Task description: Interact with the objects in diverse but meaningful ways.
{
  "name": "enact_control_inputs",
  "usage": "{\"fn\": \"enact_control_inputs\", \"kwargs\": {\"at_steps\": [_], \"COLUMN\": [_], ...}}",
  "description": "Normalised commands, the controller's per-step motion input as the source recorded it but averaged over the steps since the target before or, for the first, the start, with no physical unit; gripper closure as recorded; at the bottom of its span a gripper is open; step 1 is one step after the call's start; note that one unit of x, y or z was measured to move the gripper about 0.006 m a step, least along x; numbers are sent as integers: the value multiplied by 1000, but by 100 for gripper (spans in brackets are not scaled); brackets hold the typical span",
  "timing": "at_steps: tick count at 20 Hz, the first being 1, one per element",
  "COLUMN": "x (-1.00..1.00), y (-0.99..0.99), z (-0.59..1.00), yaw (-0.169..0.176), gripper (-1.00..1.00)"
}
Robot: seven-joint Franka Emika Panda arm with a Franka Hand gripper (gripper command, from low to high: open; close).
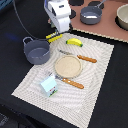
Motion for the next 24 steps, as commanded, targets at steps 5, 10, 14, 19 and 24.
{"fn": "enact_control_inputs", "kwargs": {"at_steps": [5,10,14,19,24], "x": [194,594,778,703,740], "y": [147,-1,19,6,-1], "z": [914,147,-116,-337,-417], "yaw": [-207,-207,-122,-73,-49], "gripper": [-100,-100,-100,-100,-100]}}
